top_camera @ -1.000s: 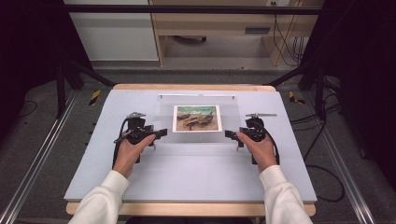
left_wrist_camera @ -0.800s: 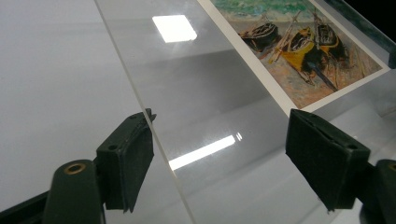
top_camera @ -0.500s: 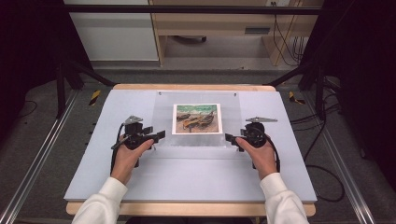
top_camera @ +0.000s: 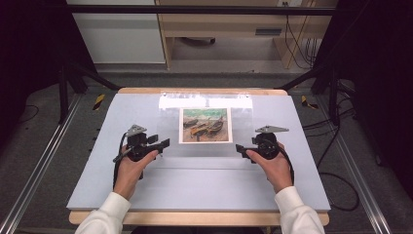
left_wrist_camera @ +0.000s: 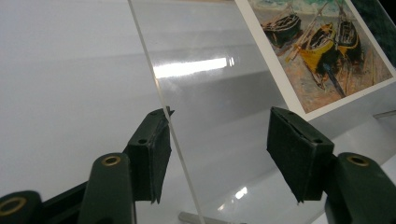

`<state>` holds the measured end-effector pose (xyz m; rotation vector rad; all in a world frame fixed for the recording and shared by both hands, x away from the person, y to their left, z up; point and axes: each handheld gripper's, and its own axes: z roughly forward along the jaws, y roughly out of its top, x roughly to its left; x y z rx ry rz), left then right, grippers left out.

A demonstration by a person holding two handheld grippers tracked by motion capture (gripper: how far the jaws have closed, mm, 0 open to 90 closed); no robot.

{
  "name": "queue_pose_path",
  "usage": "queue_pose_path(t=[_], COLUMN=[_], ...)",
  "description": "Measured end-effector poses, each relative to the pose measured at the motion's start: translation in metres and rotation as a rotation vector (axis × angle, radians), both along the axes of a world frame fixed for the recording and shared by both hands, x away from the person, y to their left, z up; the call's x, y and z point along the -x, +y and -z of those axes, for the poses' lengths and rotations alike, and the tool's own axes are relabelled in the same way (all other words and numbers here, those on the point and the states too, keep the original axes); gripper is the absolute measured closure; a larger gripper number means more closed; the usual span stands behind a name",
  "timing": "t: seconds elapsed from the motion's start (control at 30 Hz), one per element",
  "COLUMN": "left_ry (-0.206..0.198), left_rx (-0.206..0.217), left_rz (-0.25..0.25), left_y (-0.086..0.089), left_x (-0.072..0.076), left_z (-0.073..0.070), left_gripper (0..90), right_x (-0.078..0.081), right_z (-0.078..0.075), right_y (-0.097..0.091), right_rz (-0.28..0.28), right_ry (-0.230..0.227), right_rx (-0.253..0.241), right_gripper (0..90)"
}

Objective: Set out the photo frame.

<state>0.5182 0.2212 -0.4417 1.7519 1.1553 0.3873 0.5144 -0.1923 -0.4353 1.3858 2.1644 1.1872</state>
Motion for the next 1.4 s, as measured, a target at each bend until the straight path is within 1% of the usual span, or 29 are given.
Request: queue_pose_path(t=[0.13,0.23,0.33,0.6,0.77,1.0,1.07,1.27,1.33,1.4], left_ry=[-0.002,-0.001,0.008,0.008,0.007,-0.002,0.002,-0.001,-0.003,-0.003], left_rx=[-0.001,-0.002,0.019,-0.003,0.009,-0.015,-0.013,-0.037,-0.039,-0.047], left_rz=[-0.007,-0.014,-0.035,-0.041,-0.038,-0.034,-0.034,-0.039,-0.039,-0.04], left_y=[0.001,0.0,0.001,-0.001,0.002,0.002,0.003,0.002,0.002,0.002], left_x=[0.005,0.006,0.007,0.012,0.015,0.022,0.024,0.032,0.034,0.036], left_z=[-0.001,-0.002,-0.002,-0.005,-0.004,-0.006,-0.006,-0.007,-0.007,-0.008], left_gripper=[44.2,44.9,46.9,47.9,50.9,53.1,54.5,57.1,58.1,58.9], right_x=[0.006,0.009,0.01,0.016,0.02,0.027,0.029,0.036,0.039,0.041], right_z=[-0.002,-0.001,-0.002,-0.001,-0.001,-0.001,-0.001,-0.001,-0.001,-0.001], right_y=[0.0,0.0,-0.001,-0.003,-0.004,-0.003,-0.003,-0.005,-0.004,-0.005], right_rz=[-0.003,0.004,0.006,0.007,0.012,0.015,0.02,0.018,0.021,0.016], right_ry=[-0.005,-0.011,-0.009,-0.024,-0.03,-0.035,-0.035,-0.047,-0.046,-0.049], right_rx=[0.025,0.024,0.017,0.02,0.025,0.052,0.054,0.07,0.072,0.088], right_gripper=[27.2,28.7,30.0,34.1,36.7,40.5,41.8,46.5,47.9,49.3])
